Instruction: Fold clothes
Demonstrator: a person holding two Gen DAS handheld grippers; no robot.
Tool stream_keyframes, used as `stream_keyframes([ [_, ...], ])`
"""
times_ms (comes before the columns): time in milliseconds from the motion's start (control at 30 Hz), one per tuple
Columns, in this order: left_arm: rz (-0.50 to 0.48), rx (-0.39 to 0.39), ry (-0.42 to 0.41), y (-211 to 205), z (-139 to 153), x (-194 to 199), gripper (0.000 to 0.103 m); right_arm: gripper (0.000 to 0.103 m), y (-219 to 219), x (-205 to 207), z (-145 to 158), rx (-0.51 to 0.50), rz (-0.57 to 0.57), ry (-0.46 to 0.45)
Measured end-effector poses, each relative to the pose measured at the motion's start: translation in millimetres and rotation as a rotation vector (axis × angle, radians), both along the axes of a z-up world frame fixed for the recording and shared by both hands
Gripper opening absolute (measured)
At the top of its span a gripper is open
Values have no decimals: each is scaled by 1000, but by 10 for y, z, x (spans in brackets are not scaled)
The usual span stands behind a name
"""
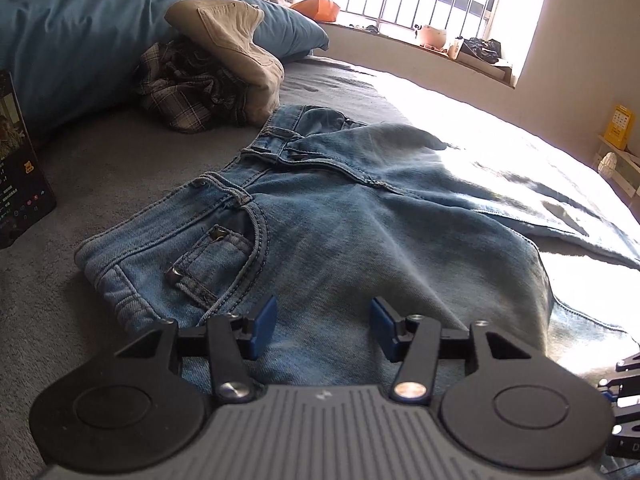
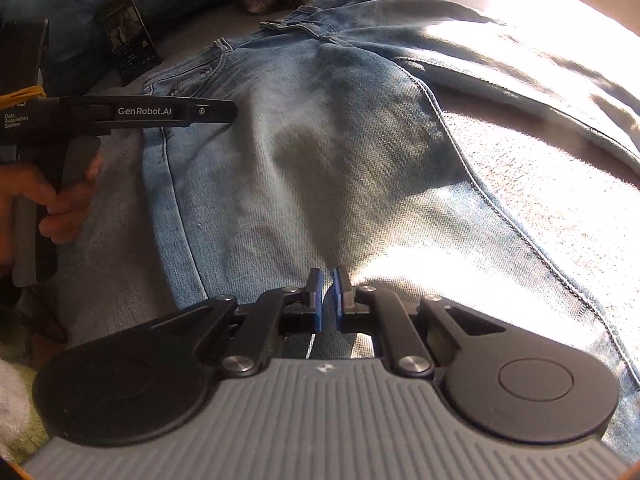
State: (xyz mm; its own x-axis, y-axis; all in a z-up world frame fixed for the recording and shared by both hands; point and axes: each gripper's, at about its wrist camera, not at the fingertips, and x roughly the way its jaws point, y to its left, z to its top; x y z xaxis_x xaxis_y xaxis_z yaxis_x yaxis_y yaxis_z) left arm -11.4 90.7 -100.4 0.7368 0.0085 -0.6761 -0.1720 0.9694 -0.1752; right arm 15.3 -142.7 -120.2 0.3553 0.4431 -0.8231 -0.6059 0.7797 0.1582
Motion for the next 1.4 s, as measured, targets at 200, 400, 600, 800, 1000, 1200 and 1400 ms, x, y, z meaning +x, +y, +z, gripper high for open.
stream_keyframes([
  [200, 1, 2, 3, -1, 6, 4, 53, 5, -13, -52, 22, 4, -12, 8],
  [400, 1, -4, 3, 4, 6, 2, 53, 5, -25, -69, 33, 6, -18, 16],
  [600, 1, -2, 5, 5, 13, 1, 53, 5, -21, -48, 26, 9, -24, 24],
  [800, 1, -1, 8, -2, 18, 3, 54, 5, -19, -25, 21, 13, -29, 30],
  [1000, 1, 0, 10, -1, 16, 6, 54, 5, -16, -28, 25, 15, -33, 34],
  [1200, 1, -4, 11, 6, 15, 7, 54, 6, -25, -22, 22, 18, -40, 40],
  [1400, 0, -4, 11, 4, 11, 9, 54, 6, -24, -32, 25, 20, -45, 43],
])
